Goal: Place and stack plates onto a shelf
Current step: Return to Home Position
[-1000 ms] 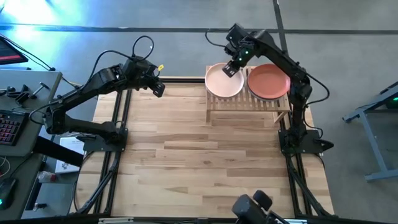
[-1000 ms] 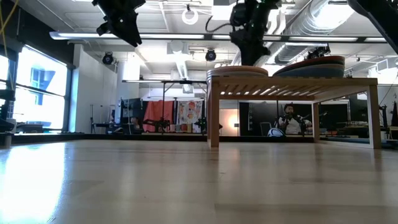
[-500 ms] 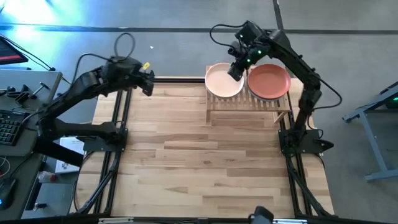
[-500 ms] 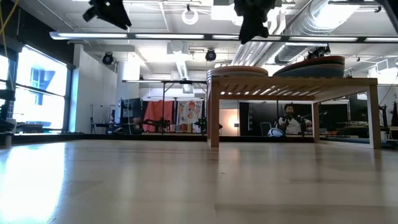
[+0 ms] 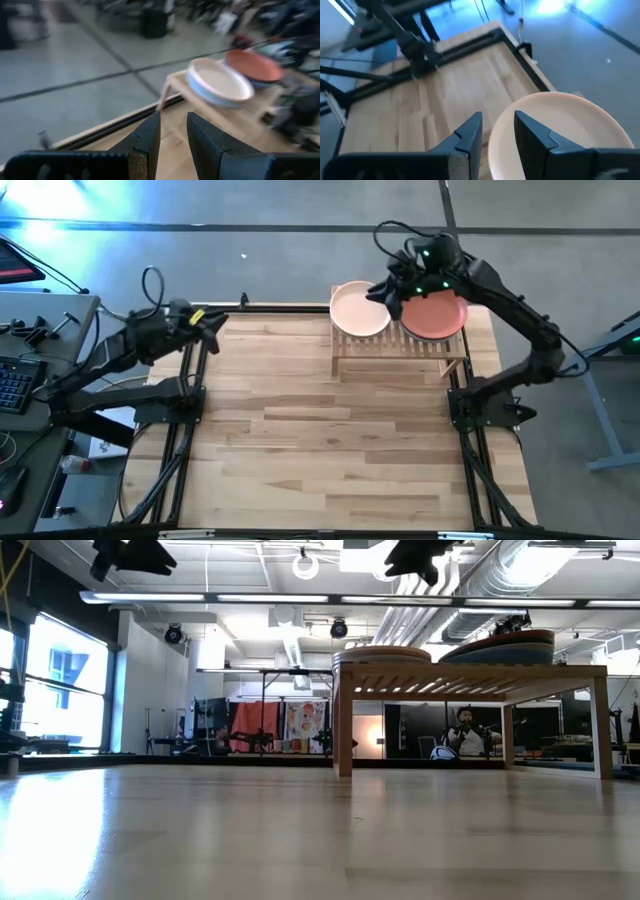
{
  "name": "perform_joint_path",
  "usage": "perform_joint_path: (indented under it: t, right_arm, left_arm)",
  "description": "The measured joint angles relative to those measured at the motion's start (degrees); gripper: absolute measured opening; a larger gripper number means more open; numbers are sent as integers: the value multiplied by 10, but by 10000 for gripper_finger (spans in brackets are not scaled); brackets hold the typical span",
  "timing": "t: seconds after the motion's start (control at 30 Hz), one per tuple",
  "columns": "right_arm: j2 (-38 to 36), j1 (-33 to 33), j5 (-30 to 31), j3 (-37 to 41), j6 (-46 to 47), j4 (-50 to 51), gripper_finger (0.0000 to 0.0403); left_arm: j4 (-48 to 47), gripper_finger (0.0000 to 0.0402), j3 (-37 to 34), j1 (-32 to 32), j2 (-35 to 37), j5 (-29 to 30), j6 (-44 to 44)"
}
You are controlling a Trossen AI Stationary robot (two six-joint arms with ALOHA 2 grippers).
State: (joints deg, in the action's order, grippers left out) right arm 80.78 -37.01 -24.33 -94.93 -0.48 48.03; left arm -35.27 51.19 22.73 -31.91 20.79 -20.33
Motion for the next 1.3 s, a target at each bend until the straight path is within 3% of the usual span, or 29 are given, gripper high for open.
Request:
perform_joint_path:
  t: [0.27,0.4,0.77,1.0,1.3]
  right_arm:
    - [-97,3,-82,153,67,-168,94]
    - [-133,21,-92,209,104,-240,94]
    - [-213,159,-84,342,136,-424,94]
    - [-239,244,-22,441,170,-582,94]
    - [-239,318,90,486,180,-612,94]
  left_arm:
    - [91,83,-120,-35,112,-71,25]
    - [105,83,-156,-51,152,-85,29]
    - [160,83,-231,-83,203,-126,30]
    - [238,83,-279,-106,203,-179,30]
    - [241,83,-290,-153,203,-188,59]
